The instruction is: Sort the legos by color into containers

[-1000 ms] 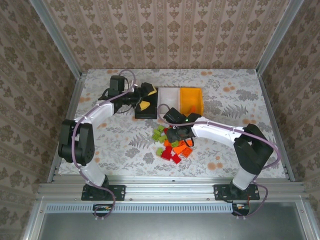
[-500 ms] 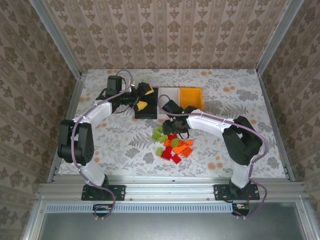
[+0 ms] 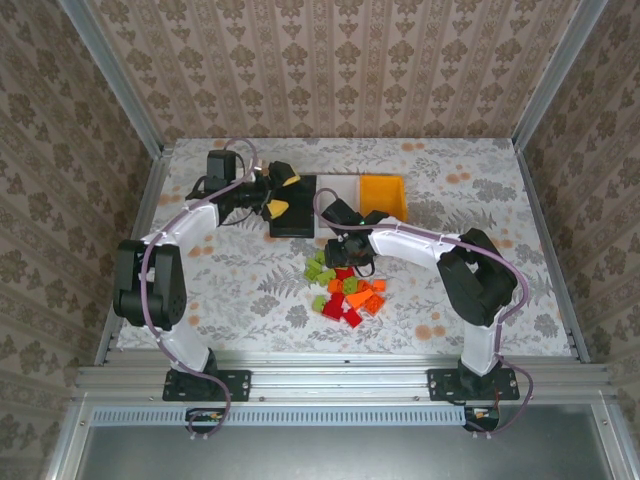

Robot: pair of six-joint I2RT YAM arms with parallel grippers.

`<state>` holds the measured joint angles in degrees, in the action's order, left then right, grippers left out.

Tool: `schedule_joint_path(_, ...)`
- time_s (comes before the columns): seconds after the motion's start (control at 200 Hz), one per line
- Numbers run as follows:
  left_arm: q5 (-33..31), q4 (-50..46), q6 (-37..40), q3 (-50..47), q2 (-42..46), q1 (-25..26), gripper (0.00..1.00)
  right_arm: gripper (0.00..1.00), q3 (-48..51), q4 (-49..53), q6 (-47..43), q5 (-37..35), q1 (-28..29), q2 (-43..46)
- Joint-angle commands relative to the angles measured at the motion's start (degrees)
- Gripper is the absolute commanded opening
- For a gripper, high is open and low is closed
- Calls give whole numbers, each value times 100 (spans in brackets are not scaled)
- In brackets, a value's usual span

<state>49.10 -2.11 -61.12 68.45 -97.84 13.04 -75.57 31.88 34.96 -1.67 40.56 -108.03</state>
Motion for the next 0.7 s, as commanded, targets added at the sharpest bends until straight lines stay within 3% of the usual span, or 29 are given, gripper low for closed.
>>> schedule_joint_path(0.0,120,102,-66,49,196,-21,99,46,91,128,68,-54,58,-139)
schedule_joint_path(0.36,82,105,-42,29,77,-10,99,41,-165,458,-177,-855,334,-375)
schedule_joint_path(0.7,73,103,-14,37,11,-21,99,36,31,384,-262,-1086,430,154)
